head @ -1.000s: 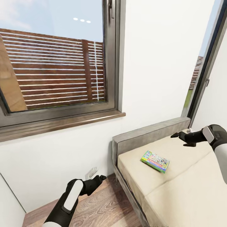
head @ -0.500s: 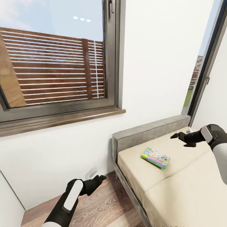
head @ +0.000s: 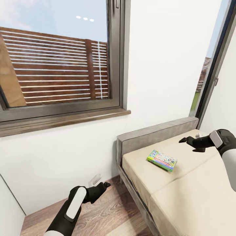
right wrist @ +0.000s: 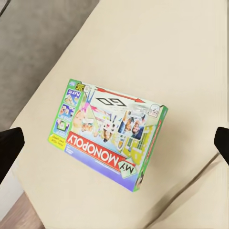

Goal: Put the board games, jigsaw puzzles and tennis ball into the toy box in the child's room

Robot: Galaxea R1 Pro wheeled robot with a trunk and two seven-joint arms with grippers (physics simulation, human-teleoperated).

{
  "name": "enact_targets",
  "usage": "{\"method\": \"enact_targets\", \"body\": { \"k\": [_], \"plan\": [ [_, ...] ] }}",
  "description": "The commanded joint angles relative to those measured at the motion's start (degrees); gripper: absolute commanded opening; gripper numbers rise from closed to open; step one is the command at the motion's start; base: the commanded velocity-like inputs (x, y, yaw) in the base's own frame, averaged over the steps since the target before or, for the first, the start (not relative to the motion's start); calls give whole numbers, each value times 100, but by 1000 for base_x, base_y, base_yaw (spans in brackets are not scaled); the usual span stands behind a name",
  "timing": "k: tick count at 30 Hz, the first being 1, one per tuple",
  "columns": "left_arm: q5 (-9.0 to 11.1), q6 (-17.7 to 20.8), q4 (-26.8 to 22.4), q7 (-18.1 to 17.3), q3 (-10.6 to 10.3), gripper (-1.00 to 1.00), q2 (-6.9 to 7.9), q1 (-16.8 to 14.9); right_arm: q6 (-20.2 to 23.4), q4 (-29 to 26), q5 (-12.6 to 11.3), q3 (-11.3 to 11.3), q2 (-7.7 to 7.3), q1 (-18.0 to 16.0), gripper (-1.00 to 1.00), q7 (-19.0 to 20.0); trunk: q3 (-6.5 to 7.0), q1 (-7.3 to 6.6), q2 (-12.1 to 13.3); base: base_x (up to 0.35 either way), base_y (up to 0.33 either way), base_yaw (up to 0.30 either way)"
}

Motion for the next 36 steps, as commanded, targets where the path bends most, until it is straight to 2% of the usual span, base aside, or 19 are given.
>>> {"method": "enact_targets", "body": {
  "k": [1, 21, 31, 36],
  "plan": [
    [62, 10, -8, 56, -6, 100, 0, -2, 17, -10, -1, -34, -5, -9, 100, -4, -25, 21, -44, 0, 0, 0],
    [72, 3, -8, 39, -13, 100, 0, -2, -135, -46, -5, -46, 29, -14, 100, -65, -384, 461, -846, 0, 0, 0],
    [78, -33, -17, -36, -24, 100, 14, 70, -141, -47, -17, -50, 35, 23, 100, -61, -384, 461, -846, 0, 0, 56],
    [64, -54, -49, -37, -38, 100, 17, 274, -145, -46, -22, -51, 30, 40, 100, -49, -384, 461, -846, 0, 0, 45]
  ]
}}
